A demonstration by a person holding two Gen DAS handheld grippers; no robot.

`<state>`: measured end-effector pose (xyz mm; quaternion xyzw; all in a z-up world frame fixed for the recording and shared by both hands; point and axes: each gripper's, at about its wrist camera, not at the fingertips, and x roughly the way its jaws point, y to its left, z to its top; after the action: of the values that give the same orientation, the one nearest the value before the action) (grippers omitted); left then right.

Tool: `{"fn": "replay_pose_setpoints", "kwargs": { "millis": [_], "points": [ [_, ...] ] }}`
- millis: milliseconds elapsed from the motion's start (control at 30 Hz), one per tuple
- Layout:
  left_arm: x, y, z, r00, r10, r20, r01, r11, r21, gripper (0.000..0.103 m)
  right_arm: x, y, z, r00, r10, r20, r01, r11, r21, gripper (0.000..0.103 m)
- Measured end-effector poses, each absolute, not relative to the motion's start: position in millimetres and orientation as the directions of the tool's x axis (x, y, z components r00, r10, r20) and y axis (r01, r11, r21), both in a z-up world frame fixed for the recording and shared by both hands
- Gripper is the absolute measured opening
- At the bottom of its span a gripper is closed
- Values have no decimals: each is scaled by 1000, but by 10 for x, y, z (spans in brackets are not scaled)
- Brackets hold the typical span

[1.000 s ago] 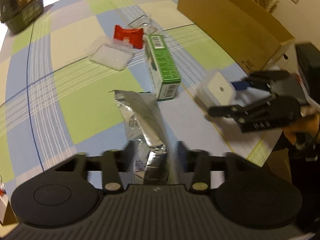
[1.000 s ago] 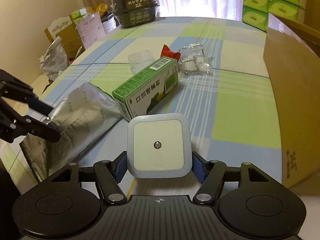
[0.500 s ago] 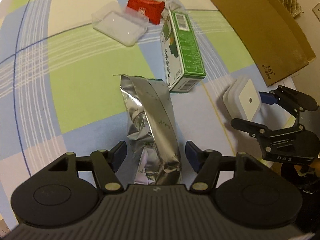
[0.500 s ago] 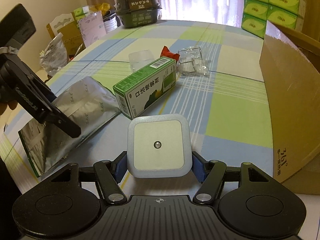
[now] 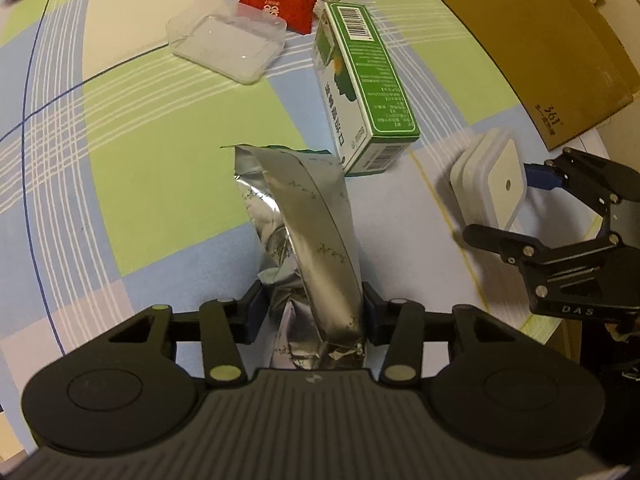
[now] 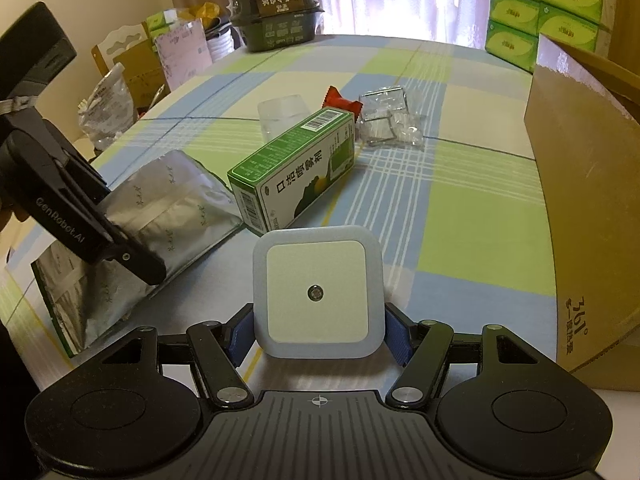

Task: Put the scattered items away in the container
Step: 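Lift and carry the foil bag and night light toward the cardboard box with both tools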

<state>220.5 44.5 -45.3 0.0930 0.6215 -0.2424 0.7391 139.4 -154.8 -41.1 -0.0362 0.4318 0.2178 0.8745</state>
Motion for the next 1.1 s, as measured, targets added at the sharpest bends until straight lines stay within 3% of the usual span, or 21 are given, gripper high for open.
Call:
{"fn": "replay_pose_setpoints", "kwargs": {
  "millis": [67, 100, 133, 367, 567, 633, 733, 1100],
  "points": [
    [2187, 455, -451, 110, -245, -963, 472, 866, -166, 41, 1410, -1537, -412, 531, 346, -774, -413, 903, 121, 68],
    [2175, 459, -450, 109, -246, -963, 473, 865, -167, 41, 1419, -1531, -413, 530, 344, -775, -413, 903, 118, 78],
    [2166, 463, -449, 109, -247, -963, 473, 865, -168, 41, 1423, -1524, -412, 534, 341, -774, -411, 904, 114, 94],
    [2156, 465, -445, 107, -249, -962, 471, 865, -172, 41, 1486, -1479, -397, 553, 330, -765, -414, 906, 92, 96],
    [2175, 474, -462, 97, -251, -963, 461, 869, -180, 43, 1478, -1461, -403, 555, 306, -773, -415, 908, 61, 95],
    [2185, 465, -475, 90, -249, -964, 461, 869, -181, 43, 1473, -1458, -406, 550, 301, -779, -418, 907, 55, 72],
    [2176, 448, -474, 90, -240, -967, 472, 865, -171, 43, 1465, -1461, -422, 544, 294, -786, -420, 906, 49, 67],
    [2028, 404, -390, 139, -208, -968, 509, 854, -110, 36, 1317, -1553, -289, 573, 306, -761, -402, 913, 64, 67]
  ]
}}
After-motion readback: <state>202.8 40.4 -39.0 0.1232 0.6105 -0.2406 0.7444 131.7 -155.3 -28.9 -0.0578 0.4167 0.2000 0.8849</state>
